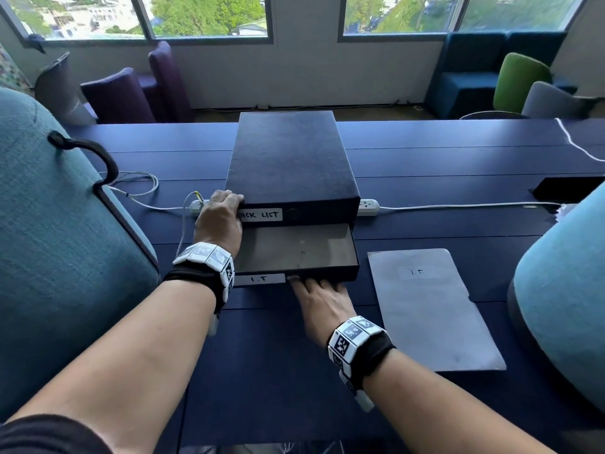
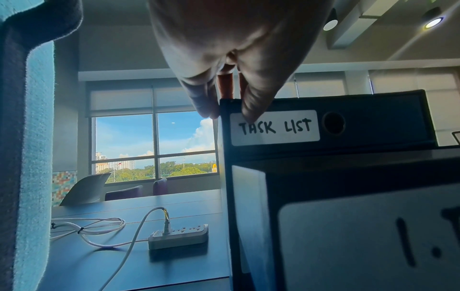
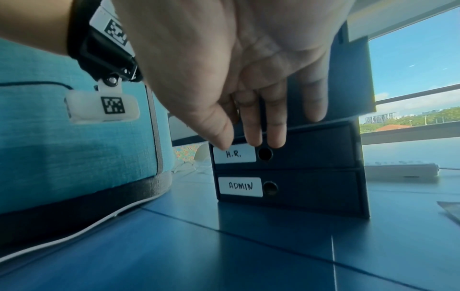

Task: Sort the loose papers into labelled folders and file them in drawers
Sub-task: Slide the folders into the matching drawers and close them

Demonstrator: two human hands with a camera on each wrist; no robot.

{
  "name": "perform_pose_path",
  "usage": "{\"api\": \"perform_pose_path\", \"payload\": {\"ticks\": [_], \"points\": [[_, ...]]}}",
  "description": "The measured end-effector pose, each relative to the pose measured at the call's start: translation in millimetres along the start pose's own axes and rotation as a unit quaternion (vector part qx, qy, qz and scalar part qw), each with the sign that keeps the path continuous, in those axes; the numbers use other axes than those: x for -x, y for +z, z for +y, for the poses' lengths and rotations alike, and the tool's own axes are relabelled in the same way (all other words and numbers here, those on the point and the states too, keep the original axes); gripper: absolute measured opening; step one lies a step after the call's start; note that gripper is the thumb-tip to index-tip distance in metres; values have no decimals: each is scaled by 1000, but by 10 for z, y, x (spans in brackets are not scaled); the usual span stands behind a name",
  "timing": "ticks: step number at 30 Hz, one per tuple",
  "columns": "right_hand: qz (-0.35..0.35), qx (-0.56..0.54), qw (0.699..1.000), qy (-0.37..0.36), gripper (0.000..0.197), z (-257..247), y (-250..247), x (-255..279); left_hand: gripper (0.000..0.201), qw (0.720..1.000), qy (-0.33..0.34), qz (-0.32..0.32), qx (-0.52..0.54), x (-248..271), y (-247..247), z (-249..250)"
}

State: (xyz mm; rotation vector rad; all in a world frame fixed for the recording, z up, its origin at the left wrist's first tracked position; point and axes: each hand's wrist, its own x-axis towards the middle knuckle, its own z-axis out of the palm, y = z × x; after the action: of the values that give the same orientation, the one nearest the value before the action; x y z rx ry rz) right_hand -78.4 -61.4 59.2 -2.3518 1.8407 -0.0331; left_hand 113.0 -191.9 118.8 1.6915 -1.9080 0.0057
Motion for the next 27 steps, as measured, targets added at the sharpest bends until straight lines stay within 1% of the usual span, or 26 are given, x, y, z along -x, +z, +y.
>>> {"api": "perform_pose_path", "payload": {"ticks": [2, 3, 5, 7, 9, 10, 13, 18, 23, 27], "points": [[8, -15, 1000, -15, 72, 32, -57, 11, 46, 1000, -8, -11, -1, 8, -15, 5], [24, -25, 999, -22, 69, 50, -86, 19, 48, 1000, -13, -17, -3, 16, -24, 11], [69, -39, 996, -27, 52, 82, -156, 39, 50, 999, -20, -24, -8, 50, -39, 30], [129, -38, 991, -14, 33, 142, -198, 39, 49, 1000, -13, -14, -13, 85, -33, 56], [171, -43, 984, 4, 21, 228, -245, 42, 46, 1000, 3, 3, -24, 130, -4, 94], [176, -49, 983, 12, 19, 274, -270, 45, 44, 1000, 11, 11, -28, 158, 11, 125], [175, -63, 982, 31, 21, 416, -321, 75, 42, 999, 31, 23, -28, 256, 56, 264], [167, -79, 980, 72, 30, 738, -357, 183, 41, 999, 45, -12, -1, 411, 180, 574], [160, -91, 974, 131, 34, 1175, -348, 341, 39, 996, 44, -41, 65, 633, 337, 1127], [152, -105, 968, 170, 34, 1554, -285, 497, 36, 992, 52, -69, 96, 764, 546, 1538]]}}
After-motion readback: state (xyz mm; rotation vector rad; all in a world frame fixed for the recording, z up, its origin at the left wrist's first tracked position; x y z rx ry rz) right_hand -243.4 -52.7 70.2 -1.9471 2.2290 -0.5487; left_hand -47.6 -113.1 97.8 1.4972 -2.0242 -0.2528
